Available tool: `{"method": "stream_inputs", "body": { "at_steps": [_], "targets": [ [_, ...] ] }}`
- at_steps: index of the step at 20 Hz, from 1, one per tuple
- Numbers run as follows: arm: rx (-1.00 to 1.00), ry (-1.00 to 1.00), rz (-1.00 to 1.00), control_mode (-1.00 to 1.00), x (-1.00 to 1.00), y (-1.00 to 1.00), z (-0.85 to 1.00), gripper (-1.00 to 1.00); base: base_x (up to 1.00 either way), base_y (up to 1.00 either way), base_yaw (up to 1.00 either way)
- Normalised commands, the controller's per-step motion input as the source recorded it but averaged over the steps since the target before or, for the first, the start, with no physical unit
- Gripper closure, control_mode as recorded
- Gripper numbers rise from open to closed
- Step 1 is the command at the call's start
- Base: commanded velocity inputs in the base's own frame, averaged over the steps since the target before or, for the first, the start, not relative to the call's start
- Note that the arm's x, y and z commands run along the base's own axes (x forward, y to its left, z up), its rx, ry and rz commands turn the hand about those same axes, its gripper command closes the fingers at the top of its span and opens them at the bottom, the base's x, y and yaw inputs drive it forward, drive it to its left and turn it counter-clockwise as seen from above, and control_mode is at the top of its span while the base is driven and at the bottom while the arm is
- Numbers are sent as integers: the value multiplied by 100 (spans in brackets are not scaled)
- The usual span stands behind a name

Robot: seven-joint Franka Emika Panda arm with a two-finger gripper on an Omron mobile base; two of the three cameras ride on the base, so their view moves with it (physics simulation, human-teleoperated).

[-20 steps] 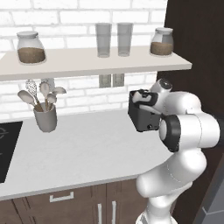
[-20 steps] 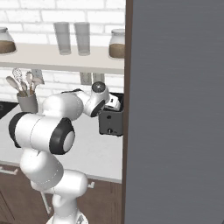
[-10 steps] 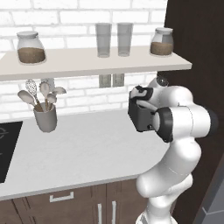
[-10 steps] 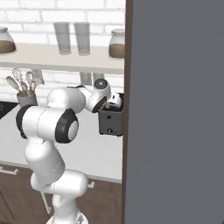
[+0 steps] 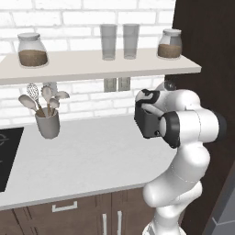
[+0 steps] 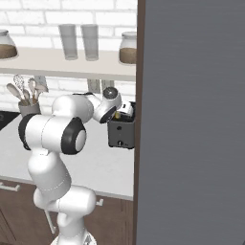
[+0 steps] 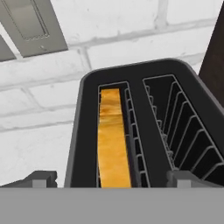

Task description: Start the toaster. Once the lever pops up, take the bread to the plate on the dining counter.

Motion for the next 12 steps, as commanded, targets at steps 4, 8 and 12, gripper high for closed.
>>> {"method": "stream_inputs", "body": {
  "at_steps": [4, 8, 12],
  "targets": [
    [0, -11, 0, -100, 5, 0, -12, -100, 0, 0, 0],
    [0, -12, 0, -100, 9, -2, -6, -100, 0, 0, 0],
    [0, -2, -1, -100, 10, -7, 0, 100, 0, 0, 0]
  ]
}}
